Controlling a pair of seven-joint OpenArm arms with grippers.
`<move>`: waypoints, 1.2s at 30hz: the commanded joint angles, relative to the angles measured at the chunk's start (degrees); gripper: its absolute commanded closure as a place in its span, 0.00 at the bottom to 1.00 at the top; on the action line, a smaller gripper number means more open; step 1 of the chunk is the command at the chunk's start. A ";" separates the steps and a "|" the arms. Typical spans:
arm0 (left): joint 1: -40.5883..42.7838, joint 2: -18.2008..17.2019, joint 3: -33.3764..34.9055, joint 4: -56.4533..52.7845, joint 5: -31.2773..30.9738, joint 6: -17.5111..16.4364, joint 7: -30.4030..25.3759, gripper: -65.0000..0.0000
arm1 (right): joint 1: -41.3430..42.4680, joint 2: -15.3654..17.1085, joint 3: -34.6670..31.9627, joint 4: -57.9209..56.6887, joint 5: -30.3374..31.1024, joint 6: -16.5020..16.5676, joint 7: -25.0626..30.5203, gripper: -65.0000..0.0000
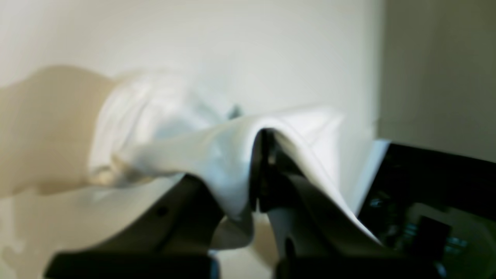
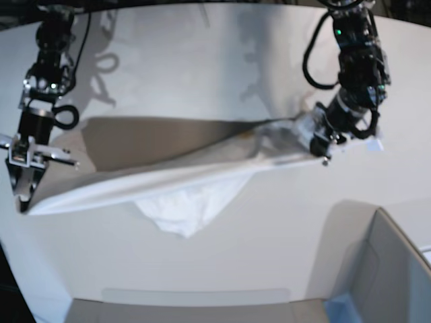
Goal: Layout the t-shirt on the table in an organized manner, then fold the t-shirt properly
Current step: 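Lift the shirt high with both grippers and swing it over the table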
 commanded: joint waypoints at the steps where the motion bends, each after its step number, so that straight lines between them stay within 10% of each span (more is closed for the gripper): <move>1: -2.78 -1.10 -1.14 0.90 -3.16 1.04 -0.44 1.00 | 2.82 1.72 -1.18 0.61 -0.16 -0.72 -1.48 1.00; 12: -22.56 -4.88 -1.50 -8.60 -7.47 1.04 -0.27 1.00 | 21.20 6.20 -12.96 0.26 9.60 4.81 -23.90 1.00; 24: -23.00 -5.14 -8.88 -1.74 -8.09 1.04 -1.14 1.00 | 23.92 4.09 -9.44 3.51 9.77 5.34 -18.80 1.00; 36: -36.45 -13.32 -21.28 0.54 -19.99 1.04 -1.14 1.00 | 37.37 -2.50 -7.59 10.46 9.77 5.25 -12.82 1.00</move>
